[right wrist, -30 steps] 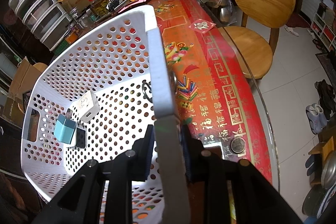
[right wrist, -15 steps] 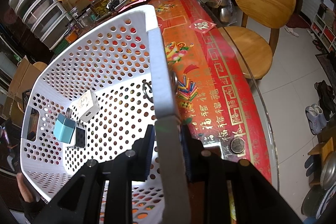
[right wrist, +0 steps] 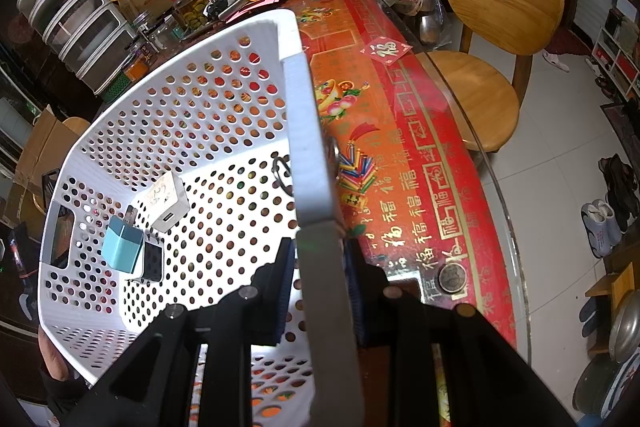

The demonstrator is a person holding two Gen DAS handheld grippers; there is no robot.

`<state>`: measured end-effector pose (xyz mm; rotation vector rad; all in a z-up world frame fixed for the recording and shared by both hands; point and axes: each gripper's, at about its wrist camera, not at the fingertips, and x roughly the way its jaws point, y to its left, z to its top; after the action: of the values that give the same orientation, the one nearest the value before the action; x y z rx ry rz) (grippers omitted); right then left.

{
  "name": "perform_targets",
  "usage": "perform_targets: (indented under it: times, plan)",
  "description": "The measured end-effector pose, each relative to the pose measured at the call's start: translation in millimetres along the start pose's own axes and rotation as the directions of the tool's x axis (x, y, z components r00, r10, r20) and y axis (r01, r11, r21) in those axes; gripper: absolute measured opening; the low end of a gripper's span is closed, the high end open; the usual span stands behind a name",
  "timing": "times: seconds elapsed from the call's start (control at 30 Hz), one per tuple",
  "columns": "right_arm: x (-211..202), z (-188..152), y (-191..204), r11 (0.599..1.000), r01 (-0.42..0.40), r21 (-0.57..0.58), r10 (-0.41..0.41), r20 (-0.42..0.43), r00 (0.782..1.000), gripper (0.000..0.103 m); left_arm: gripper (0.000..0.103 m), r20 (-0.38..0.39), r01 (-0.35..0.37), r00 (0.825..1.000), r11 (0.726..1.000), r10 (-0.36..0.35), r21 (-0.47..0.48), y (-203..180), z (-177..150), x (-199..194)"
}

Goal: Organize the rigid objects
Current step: 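Grasp the large white charger with the left tool, then carry the large white charger into the basket and release it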

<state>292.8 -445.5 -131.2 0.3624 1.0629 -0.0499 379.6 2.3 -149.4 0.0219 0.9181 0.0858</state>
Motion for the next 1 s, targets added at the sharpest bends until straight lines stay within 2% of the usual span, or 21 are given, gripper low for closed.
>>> perform_targets:
  times: [0.2, 0.37, 0.47, 0.7, 1.0]
  plan:
    - [0.0, -0.1, 0.7, 1.000, 0.000, 0.002, 0.000, 0.000, 1.000, 0.025, 0.069, 0.072, -0.038, 0.997, 0.999, 0.039, -0.010, 13.9, 4.8, -31.5]
    - [0.0, -0.1, 0.7, 1.000, 0.001, 0.000, -0.001, -0.001, 1.000, 0.025, 0.069, 0.158, -0.076, 0.985, 0.997, 0.077, -0.014, 21.2, 10.5, -66.4]
    - [0.0, 0.1, 0.8, 1.000, 0.001, -0.001, -0.001, -0.001, 1.000, 0.025, 0.069, 0.172, -0.061, 0.983, 0.998, 0.064, -0.022, 25.9, 14.0, -81.9]
    - [0.1, 0.4, 0.7, 1.000, 0.001, 0.000, -0.001, -0.001, 1.000, 0.025, 0.069, 0.246, -0.048, 0.968, 0.998, 0.056, -0.037, 30.4, 17.3, -122.1]
    - [1.1, 0.8, 0.6, 1.000, 0.004, -0.003, -0.004, -0.006, 1.000, 0.025, 0.069, 0.339, -0.024, 0.941, 0.999, 0.011, 0.034, -3.2, 38.1, -182.3]
